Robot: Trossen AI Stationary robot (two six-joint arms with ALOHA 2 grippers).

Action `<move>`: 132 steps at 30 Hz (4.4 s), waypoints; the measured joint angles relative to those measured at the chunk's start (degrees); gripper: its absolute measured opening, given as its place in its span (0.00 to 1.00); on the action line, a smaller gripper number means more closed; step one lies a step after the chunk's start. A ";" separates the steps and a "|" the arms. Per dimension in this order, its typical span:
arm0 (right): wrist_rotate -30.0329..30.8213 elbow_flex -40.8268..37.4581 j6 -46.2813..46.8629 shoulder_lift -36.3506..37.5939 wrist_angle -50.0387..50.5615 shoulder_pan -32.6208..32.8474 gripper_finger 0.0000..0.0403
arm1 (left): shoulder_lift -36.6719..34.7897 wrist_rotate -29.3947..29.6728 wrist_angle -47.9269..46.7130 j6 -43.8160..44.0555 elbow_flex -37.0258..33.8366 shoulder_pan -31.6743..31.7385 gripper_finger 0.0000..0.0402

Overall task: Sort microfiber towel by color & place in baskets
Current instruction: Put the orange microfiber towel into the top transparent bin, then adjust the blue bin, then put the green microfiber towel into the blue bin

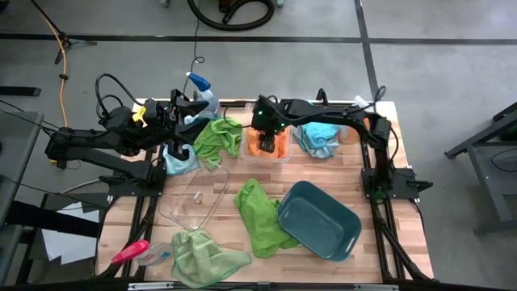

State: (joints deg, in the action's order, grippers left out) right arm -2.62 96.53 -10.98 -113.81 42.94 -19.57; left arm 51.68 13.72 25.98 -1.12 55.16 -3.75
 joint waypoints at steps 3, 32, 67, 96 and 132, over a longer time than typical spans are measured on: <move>-0.87 0.00 0.02 3.57 0.85 -0.03 0.54 | 0.00 0.00 -0.20 -0.12 0.00 0.00 0.52; -12.66 -22.72 21.41 23.09 -10.29 21.49 0.02 | 0.00 0.47 -0.87 -2.13 0.00 0.00 0.52; -1.60 -25.22 30.43 22.30 11.36 37.14 0.00 | 0.00 3.23 -0.90 -1.04 0.00 0.02 0.52; -3.82 -9.86 36.01 9.74 -6.01 35.40 0.75 | -8.96 -1.75 -28.24 6.72 0.03 -0.04 0.52; 26.71 1.20 29.98 1.36 13.58 38.21 0.04 | -5.18 -0.46 -24.16 24.02 0.00 -0.48 0.52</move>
State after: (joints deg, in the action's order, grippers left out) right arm 24.09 97.73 19.00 -112.45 56.53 18.64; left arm 46.50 13.26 1.81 22.90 55.16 -4.23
